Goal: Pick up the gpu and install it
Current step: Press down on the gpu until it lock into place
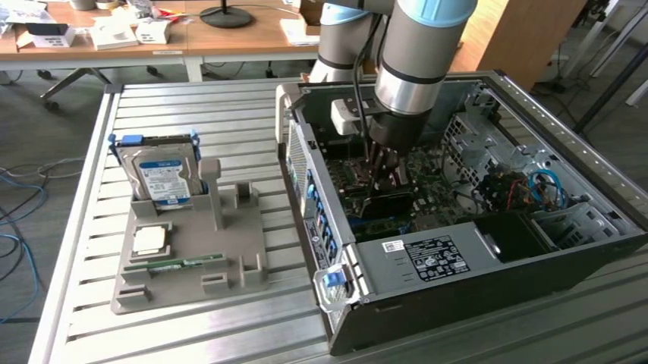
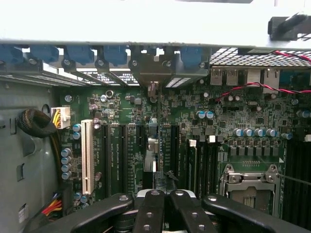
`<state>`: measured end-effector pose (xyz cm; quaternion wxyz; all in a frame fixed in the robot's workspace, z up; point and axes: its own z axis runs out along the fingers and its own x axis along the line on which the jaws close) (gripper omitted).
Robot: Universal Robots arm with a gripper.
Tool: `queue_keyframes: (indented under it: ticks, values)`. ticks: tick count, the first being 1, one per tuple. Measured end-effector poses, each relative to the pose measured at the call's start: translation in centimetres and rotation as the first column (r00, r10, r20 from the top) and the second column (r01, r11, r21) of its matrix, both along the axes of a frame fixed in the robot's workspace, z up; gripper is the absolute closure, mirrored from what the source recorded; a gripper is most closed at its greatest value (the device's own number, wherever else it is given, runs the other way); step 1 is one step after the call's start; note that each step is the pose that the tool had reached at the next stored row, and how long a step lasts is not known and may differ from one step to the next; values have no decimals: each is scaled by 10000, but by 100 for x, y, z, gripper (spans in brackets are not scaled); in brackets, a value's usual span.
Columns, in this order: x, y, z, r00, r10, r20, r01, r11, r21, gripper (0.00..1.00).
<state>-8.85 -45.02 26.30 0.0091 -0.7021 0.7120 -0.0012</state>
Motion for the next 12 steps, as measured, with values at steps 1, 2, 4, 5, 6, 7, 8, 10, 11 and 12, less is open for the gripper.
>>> queue_keyframes:
  ticks: [1, 2, 4, 5, 6, 7, 8, 10, 11, 12]
  values:
    - [0, 0, -1, 10000, 0, 1, 0, 10000, 1, 89]
    - [0, 0, -1, 10000, 0, 1, 0, 10000, 1, 89]
    - [0, 0, -2, 10000, 0, 1, 0, 10000, 1, 89]
    - [-2, 0, -3, 10000, -1, 1, 1, 10000, 0, 89]
    - [-5, 0, -5, 10000, -2, 2, 2, 10000, -1, 89]
    - [-8, 0, -10, 10000, -1, 1, 1, 10000, -1, 89]
    - [-9, 0, -11, 10000, 0, -1, 0, 10000, -1, 89]
    - [-9, 0, -12, 10000, 1, 0, -1, 10000, -1, 89]
    - [-9, 0, -13, 10000, 1, 0, -1, 10000, 1, 89]
    - [-10, 0, -13, 10000, 0, 1, 0, 10000, 0, 89]
